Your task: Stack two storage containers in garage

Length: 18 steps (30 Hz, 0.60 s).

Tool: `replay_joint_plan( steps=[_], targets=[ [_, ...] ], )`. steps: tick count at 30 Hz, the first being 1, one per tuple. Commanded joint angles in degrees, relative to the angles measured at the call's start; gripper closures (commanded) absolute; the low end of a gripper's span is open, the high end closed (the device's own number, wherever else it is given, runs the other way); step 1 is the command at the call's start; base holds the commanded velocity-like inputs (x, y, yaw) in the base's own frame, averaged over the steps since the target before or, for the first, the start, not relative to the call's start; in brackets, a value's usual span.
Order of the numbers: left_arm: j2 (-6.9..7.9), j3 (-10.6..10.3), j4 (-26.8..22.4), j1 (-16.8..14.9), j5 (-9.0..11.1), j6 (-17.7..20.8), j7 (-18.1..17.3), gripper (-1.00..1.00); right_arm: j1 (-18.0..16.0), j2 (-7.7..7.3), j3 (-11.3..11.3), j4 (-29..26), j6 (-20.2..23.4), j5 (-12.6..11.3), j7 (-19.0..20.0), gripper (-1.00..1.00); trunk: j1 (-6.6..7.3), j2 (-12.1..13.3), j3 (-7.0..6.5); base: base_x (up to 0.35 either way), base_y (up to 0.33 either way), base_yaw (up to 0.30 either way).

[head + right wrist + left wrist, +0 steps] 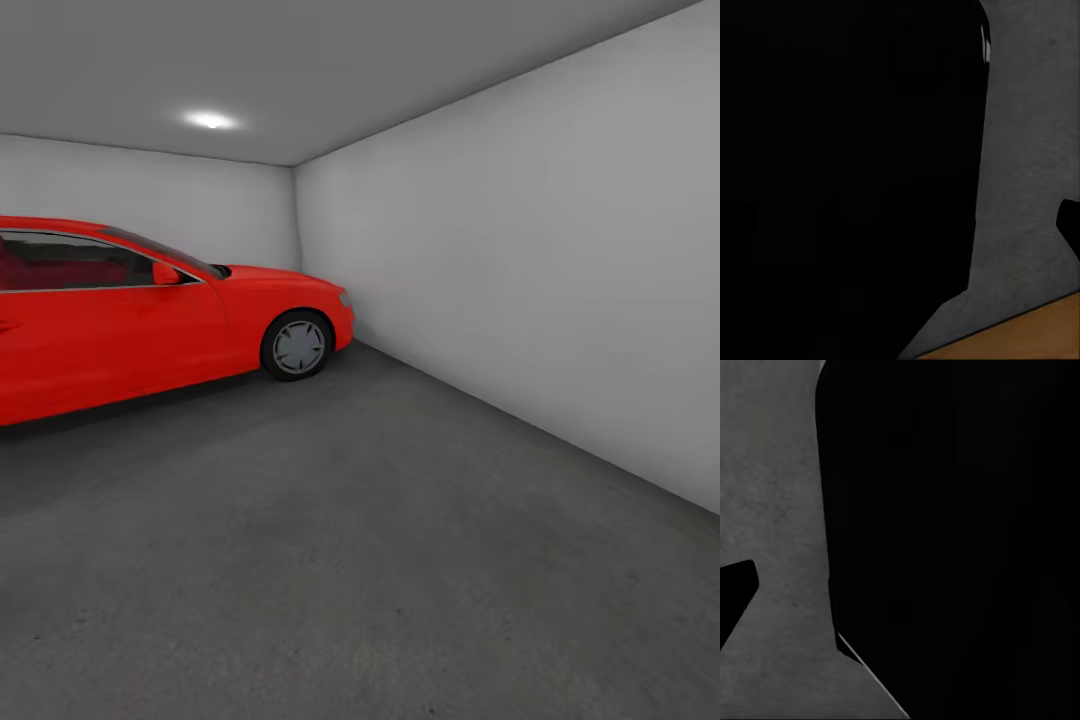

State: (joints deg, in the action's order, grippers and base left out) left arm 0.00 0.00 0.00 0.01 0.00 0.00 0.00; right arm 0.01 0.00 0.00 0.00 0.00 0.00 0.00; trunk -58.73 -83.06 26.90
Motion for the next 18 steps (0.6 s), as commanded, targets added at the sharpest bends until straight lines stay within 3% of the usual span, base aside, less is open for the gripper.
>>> replay_joint_plan(
  steps=[1, 11, 18],
  targets=[
    [-0.33, 0.0, -0.2, 0.3, 0.1, -0.3, 0.0, -1.00, -0.3, 0.33, 0.2, -0.3, -0.2, 0.0, 0.0, -1.00, 0.00, 0.0, 0.03, 0.000, 0.000, 0.000],
    [-3.55, 0.0, -0.2, 3.5, 0.1, -0.4, 0.0, -1.00, -2.7, 3.55, 0.1, -0.4, -0.3, 0.1, -0.1, -1.00, 0.00, 0.0, 0.03, 0.000, 0.000, 0.000],
    [-4.64, 0.1, -0.2, 3.5, 0.1, -0.4, 0.0, -1.00, -2.7, 3.69, 0.1, -0.4, -0.3, 0.1, -0.1, -1.00, 0.00, 0.0, 0.03, 0.000, 0.000, 0.000]
  ],
)
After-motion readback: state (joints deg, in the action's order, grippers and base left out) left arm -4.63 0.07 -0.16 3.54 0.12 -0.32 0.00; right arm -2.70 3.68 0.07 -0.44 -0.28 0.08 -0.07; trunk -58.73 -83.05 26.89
